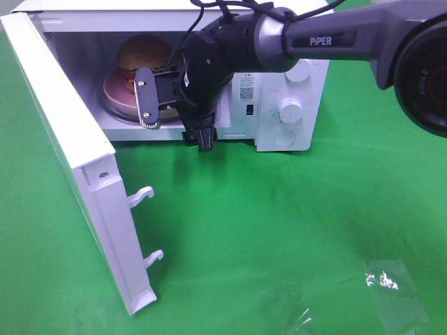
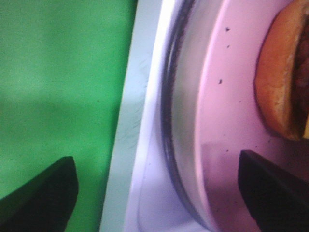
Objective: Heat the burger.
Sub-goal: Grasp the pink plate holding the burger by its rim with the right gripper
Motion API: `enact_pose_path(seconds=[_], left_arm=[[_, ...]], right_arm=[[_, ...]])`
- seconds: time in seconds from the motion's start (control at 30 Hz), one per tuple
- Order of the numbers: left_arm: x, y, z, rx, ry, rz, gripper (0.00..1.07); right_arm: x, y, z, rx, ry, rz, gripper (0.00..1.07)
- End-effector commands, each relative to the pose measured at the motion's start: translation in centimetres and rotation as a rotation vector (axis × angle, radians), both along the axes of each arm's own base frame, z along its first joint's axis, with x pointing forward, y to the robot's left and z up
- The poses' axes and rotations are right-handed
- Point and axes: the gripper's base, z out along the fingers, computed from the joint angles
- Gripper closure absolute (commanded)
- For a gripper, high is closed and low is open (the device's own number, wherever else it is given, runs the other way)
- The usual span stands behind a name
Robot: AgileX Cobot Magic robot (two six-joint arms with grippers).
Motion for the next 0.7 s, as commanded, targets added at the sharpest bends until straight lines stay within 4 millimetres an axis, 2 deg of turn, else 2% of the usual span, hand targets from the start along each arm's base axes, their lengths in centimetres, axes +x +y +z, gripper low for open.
enact_pose_path(seconds=[0.03, 0.4, 0.7], left_arm=[[-0.2, 0.0, -0.1, -0.002, -0.022, 0.004, 0.06], [-0.2, 0.0, -0.1, -0.002, -0.022, 0.004, 0.06], [-0.2, 0.0, -0.1, -0.002, -0.022, 0.004, 0.06]], right_arm=[[0.7, 0.4, -0.1, 0.019, -0.006, -0.014, 0.23], [1.3, 1.1, 0.0, 0.05, -0.02, -0.016, 0.24], [1.3, 2.5, -0.2, 0.067, -0.04, 0.002, 0.25]])
